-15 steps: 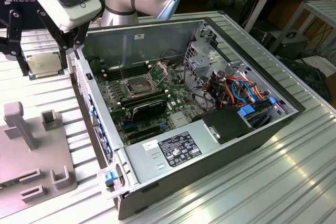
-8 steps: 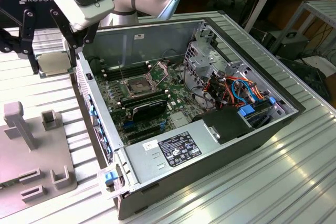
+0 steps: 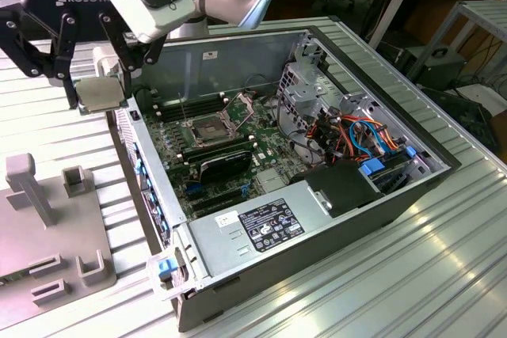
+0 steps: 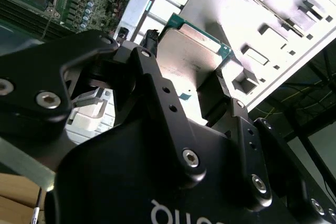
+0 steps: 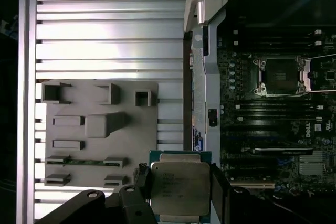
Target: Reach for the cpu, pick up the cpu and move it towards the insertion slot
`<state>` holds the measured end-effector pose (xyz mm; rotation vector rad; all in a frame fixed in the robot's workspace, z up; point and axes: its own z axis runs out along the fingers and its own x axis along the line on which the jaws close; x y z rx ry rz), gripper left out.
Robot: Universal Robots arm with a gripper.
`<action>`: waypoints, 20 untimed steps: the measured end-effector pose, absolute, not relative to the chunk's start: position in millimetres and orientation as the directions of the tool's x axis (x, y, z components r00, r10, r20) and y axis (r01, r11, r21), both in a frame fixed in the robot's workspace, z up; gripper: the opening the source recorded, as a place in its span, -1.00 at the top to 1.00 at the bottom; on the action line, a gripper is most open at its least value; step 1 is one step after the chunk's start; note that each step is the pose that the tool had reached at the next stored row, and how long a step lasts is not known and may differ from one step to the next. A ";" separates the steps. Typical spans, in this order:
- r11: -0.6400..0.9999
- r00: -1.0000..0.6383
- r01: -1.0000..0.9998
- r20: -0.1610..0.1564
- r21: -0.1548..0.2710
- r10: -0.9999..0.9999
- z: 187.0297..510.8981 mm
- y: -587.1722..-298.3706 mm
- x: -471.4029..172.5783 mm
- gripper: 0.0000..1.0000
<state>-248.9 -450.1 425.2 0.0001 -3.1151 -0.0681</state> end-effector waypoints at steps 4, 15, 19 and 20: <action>0.999 -1.000 0.000 0.026 0.044 -0.001 425.1 -450.1 -242.0 -0.09; 0.999 -1.000 0.001 0.026 0.044 0.000 424.8 -450.1 -229.0 -0.09; 0.999 -1.000 0.001 0.026 0.044 -0.001 424.8 -450.1 -228.9 -0.09; 0.999 -1.000 0.001 0.026 0.044 -0.001 424.8 -450.1 -228.8 -0.09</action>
